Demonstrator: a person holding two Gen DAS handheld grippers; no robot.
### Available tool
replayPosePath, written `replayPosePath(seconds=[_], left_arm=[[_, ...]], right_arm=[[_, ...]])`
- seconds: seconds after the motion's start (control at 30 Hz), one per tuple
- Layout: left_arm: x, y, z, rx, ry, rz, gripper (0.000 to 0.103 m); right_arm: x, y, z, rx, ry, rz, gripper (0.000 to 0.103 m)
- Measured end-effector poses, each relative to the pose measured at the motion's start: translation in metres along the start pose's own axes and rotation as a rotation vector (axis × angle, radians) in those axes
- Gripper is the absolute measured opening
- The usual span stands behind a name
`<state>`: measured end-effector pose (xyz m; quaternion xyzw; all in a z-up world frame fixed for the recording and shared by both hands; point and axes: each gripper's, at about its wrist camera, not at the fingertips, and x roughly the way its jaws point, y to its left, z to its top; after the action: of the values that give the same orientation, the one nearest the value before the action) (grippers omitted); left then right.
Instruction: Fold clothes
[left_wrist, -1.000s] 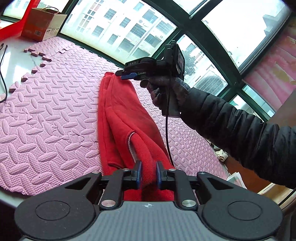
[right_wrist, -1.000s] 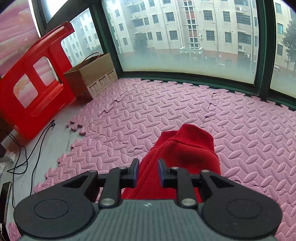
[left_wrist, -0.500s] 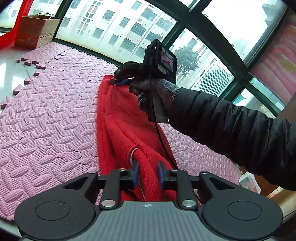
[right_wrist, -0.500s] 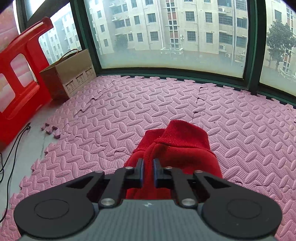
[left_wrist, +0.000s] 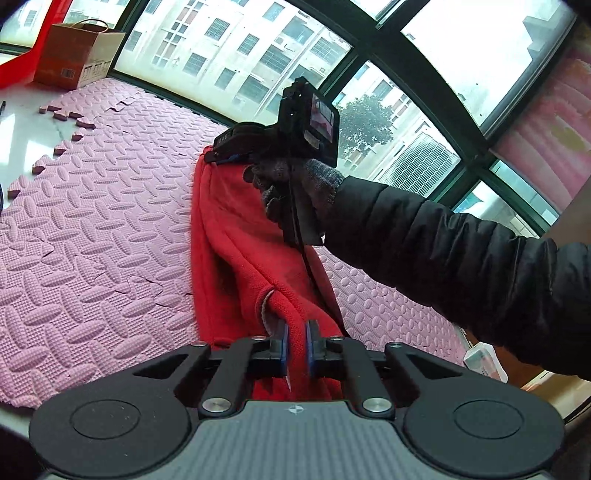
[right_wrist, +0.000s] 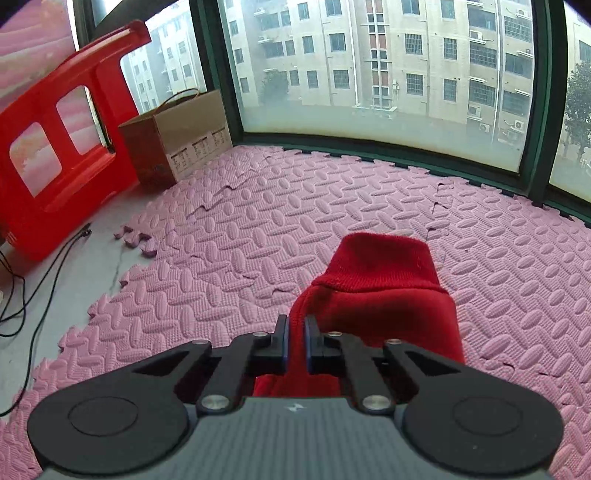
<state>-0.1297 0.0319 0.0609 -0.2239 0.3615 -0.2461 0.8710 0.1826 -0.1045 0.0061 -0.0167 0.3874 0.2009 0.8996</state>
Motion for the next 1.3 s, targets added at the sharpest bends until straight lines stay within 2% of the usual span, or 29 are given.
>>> replayPosePath(seconds=[0.1, 0.27, 0.4, 0.53, 0.6, 0.67, 0.73, 0.8, 0.9, 1.07, 1.2, 1.3], left_arm=[[0.003, 0.003, -0.001, -0.001, 0.014, 0.011, 0.010], [0.000, 0.011, -0.001, -0.027, 0.023, 0.016, 0.014], [-0.010, 0.011, -0.001, -0.014, 0.005, 0.027, 0.015], [-0.021, 0.008, 0.007, 0.012, -0.021, 0.043, 0.021], [-0.024, 0.006, 0.015, 0.029, -0.041, 0.051, 0.027], [-0.024, 0.004, 0.025, 0.043, -0.058, 0.054, 0.028], [-0.018, 0.001, 0.035, 0.050, -0.068, 0.051, 0.029], [-0.008, -0.002, 0.044, 0.068, -0.068, 0.045, 0.029], [0.014, -0.005, 0.052, 0.099, -0.036, 0.025, 0.029], [0.052, 0.009, 0.046, 0.122, 0.061, 0.095, 0.027], [0.065, 0.030, 0.036, 0.110, 0.104, 0.146, 0.032], [0.060, 0.033, 0.034, 0.096, 0.098, 0.149, 0.032]], right_arm=[[-0.001, -0.001, -0.001, 0.005, 0.005, 0.008, 0.011], [-0.032, -0.012, 0.009, 0.029, 0.000, 0.075, 0.017], [-0.067, -0.018, 0.009, -0.006, 0.006, 0.114, 0.026], [-0.104, -0.020, -0.007, -0.092, 0.030, 0.124, 0.035], [-0.123, -0.022, -0.019, -0.130, 0.042, 0.124, 0.039], [-0.138, -0.024, -0.031, -0.158, 0.053, 0.124, 0.041], [-0.157, -0.025, -0.048, -0.190, 0.066, 0.123, 0.048], [-0.171, -0.025, -0.061, -0.212, 0.073, 0.121, 0.050], [-0.190, -0.018, -0.084, -0.250, 0.073, 0.142, 0.054], [-0.202, -0.005, -0.124, -0.283, 0.085, 0.187, 0.056], [-0.197, 0.000, -0.152, -0.316, 0.135, 0.148, 0.056], [-0.209, 0.006, -0.161, -0.359, 0.120, 0.128, 0.056]])
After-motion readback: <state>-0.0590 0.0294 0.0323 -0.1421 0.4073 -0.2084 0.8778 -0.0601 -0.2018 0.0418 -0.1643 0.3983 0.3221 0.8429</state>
